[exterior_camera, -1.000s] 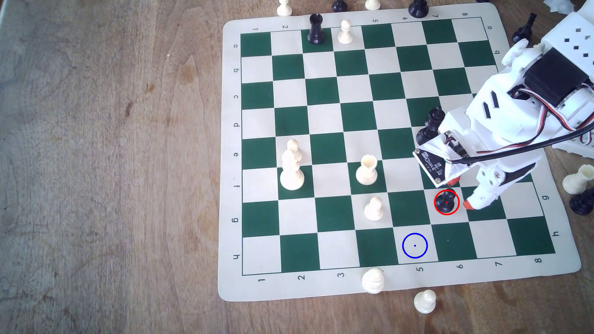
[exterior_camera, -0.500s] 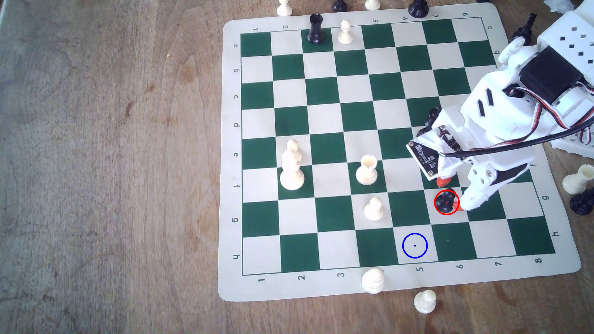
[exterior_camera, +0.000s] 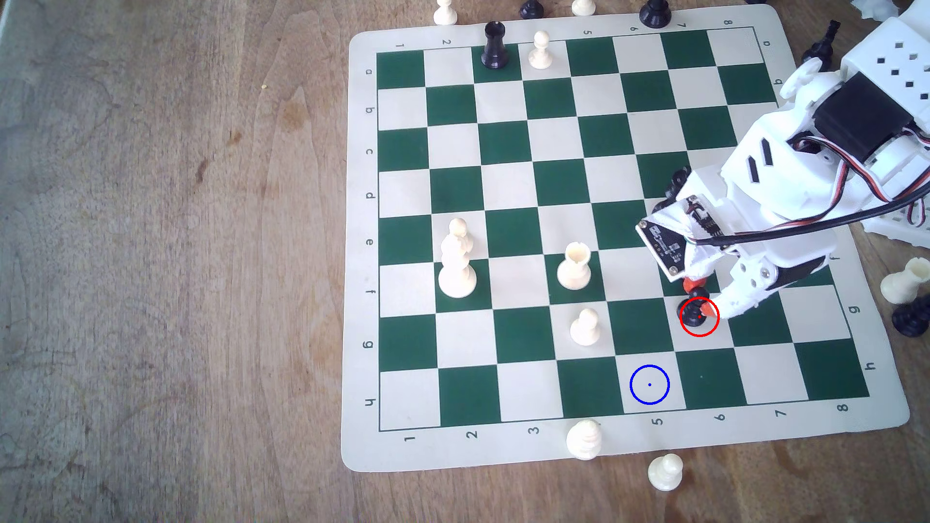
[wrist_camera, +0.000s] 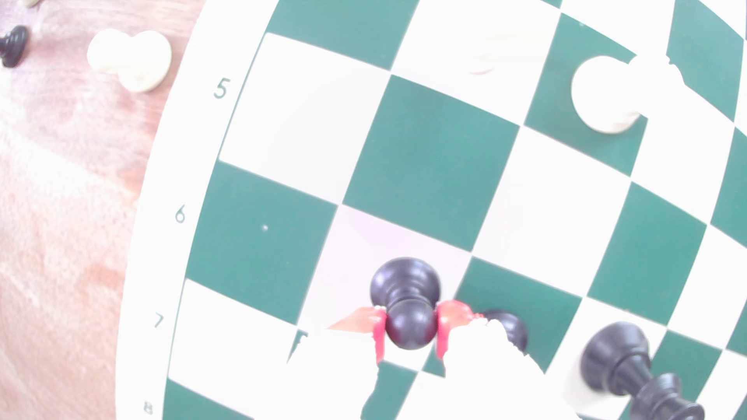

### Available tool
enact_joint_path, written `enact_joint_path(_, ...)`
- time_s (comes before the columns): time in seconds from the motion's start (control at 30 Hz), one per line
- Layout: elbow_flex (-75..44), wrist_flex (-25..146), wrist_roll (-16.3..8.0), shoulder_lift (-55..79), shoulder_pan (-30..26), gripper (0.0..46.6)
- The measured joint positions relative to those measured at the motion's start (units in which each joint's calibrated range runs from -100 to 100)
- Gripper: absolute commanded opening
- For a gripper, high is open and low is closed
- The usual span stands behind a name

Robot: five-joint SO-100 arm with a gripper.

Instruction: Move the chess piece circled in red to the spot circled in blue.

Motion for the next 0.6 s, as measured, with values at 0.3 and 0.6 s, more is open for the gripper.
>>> enact_joint_path(0.3,0.0,0.8,0.0,0.0,0.0,3.9)
enact_joint_path(0.6,-8.5,7.6,0.0,0.0,-0.5,3.6)
